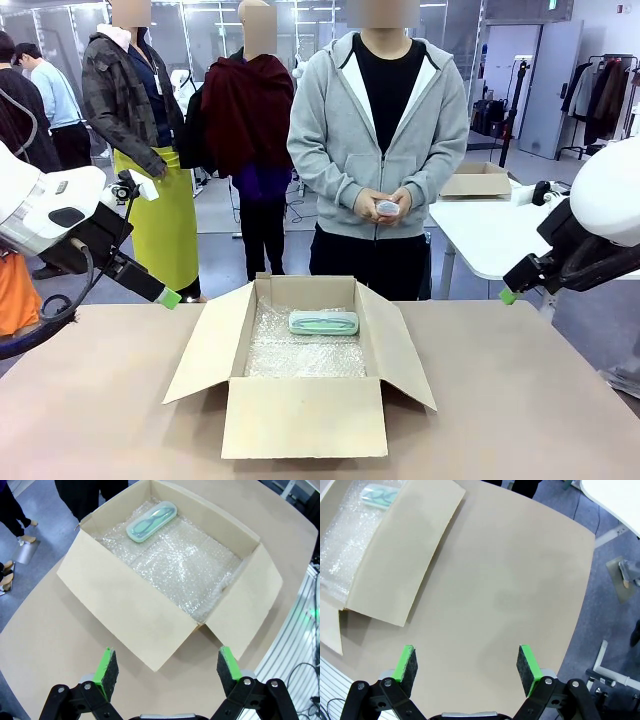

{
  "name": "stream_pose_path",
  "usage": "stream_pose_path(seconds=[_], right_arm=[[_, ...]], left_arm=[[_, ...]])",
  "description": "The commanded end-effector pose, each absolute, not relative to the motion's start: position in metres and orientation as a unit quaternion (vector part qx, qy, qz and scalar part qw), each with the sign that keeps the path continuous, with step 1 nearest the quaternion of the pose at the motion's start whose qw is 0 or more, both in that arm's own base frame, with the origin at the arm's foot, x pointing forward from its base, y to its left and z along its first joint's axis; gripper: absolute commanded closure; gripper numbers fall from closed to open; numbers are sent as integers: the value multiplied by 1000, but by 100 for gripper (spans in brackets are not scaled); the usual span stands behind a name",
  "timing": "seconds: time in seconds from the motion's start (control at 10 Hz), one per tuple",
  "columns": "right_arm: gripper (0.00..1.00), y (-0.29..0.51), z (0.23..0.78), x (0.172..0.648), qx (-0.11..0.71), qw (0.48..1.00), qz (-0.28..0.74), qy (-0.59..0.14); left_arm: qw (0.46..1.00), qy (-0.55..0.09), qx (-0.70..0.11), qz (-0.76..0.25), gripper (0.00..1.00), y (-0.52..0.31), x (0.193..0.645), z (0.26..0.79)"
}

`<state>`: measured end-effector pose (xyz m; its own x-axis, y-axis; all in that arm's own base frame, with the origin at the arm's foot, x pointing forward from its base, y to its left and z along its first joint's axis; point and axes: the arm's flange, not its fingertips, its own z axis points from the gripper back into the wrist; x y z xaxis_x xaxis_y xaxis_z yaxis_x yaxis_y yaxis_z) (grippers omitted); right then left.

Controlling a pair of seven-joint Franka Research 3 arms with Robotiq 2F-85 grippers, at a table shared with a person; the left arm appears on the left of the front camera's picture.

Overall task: Pack the glasses set securely to prepare it for shipping.
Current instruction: Put the Glasses case from the right side of the table into the Package Box.

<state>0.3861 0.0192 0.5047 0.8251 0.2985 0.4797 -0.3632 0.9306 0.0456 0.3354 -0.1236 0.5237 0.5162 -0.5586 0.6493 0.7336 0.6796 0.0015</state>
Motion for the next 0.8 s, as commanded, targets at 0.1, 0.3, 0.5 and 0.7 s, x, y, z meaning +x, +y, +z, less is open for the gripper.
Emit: stream_pose_path(seconds=[0.1, 0.3, 0.5, 0.7], right_arm=[[0, 20, 507, 384, 67, 955, 167, -235], [0, 20, 507, 384, 67, 955, 167, -235], [0, 20, 507, 384, 67, 955, 167, -235], [0, 20, 507, 384, 67, 955, 167, -235]], left_arm=[[858, -318, -144, -377, 0, -122, 335, 524], [858, -318, -144, -377, 0, -122, 335, 524], [858, -318, -144, -377, 0, -122, 335, 524], [858, -318, -144, -377, 0, -122, 335, 524]])
